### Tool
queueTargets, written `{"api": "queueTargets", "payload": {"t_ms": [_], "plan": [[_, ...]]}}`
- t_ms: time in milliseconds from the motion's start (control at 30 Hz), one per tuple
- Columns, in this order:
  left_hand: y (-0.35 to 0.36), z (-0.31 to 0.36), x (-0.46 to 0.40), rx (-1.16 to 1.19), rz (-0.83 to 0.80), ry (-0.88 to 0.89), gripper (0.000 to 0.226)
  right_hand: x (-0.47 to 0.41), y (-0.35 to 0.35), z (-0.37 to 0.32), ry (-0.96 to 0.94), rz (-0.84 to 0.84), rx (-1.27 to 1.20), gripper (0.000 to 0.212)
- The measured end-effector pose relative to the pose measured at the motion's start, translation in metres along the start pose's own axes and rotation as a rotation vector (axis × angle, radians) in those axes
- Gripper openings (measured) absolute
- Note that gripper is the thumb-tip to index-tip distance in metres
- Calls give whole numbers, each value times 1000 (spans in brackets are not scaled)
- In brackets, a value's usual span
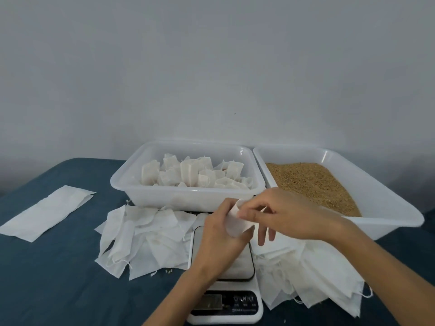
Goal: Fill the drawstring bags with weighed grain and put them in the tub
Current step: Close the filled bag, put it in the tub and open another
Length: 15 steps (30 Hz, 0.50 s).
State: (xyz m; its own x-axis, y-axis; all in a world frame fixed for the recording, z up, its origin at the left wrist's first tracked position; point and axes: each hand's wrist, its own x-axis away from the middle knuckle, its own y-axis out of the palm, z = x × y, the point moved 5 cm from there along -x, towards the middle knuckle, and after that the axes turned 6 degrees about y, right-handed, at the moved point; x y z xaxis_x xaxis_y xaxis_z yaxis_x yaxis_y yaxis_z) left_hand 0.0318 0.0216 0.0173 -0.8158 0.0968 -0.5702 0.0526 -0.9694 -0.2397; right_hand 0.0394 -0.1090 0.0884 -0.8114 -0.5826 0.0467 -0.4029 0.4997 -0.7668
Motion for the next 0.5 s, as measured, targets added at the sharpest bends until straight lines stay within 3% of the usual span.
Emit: {"api": "queueTargets", "payload": {"t_ms": [100,200,233,333,400,500], "plan": [[-5,-7,-1,120,41,-81,22,3,-39,37,47,229,-246,28],[-6,-17,-2,219,45,-183,22,17,-97,117,274,551,-71,13],[-6,-19,-3,244,37,-199,22,21,-109,148,424,545,109,19],[-5,-24,-3,301,24,-237,27,29,-110,223,777,241,477,42],[-6,-27,-4,319,32,-245,29,25,-101,239,794,110,522,26],[-6,-29,-4,316,30,-236,30,16,-95,243,775,44,602,26]]}}
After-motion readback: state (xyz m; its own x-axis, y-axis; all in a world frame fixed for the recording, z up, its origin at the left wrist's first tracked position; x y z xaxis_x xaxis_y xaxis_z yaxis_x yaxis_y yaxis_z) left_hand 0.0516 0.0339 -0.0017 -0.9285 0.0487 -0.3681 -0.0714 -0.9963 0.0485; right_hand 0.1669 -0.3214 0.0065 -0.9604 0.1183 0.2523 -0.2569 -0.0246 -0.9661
